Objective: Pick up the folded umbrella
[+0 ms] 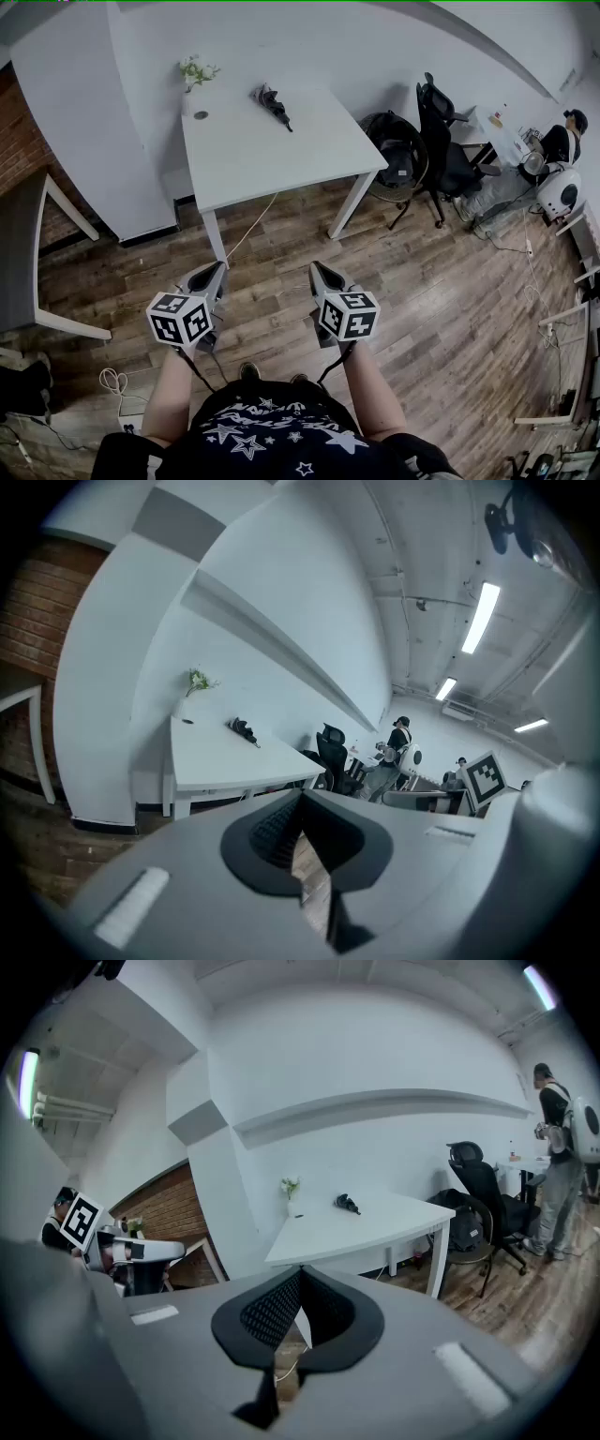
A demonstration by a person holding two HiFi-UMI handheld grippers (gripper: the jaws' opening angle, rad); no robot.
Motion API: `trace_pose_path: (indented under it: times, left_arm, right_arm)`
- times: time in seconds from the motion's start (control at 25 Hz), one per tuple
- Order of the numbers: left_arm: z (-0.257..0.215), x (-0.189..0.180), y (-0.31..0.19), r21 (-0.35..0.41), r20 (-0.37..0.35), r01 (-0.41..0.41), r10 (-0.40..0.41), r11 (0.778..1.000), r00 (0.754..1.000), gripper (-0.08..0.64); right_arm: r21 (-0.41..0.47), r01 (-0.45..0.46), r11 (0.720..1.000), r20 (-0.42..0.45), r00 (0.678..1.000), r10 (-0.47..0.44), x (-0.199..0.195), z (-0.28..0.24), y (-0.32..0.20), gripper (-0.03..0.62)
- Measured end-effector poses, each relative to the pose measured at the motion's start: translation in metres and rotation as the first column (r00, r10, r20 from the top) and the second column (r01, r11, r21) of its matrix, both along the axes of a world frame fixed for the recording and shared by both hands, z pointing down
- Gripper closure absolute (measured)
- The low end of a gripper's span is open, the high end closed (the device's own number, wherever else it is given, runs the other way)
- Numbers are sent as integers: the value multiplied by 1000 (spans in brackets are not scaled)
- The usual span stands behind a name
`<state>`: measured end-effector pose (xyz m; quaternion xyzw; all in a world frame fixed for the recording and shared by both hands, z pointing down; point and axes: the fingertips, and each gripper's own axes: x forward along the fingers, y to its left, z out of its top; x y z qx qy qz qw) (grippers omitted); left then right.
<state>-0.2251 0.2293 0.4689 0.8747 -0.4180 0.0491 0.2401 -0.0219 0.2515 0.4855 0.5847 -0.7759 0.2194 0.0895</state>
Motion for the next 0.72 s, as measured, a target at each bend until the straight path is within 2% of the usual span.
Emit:
trace_pose_path:
  times: [0.2,0.52,0.72]
  left_arm:
    - [4,-9,-10,11,33,32,-32,999,999,557]
    - [13,-24,-21,40,133,99,-104,994,986,557]
    - [19,-32,-24,34,138,101,-105,994,985,557]
  right_arm:
    - [2,-3,1000,-14,1000,3,-3,2,-5,575]
    - [-2,-13,1000,-17,1000,13,-7,2,-10,575]
    - [-2,-14,1000,-24,1000,14,-12,4,-16,575]
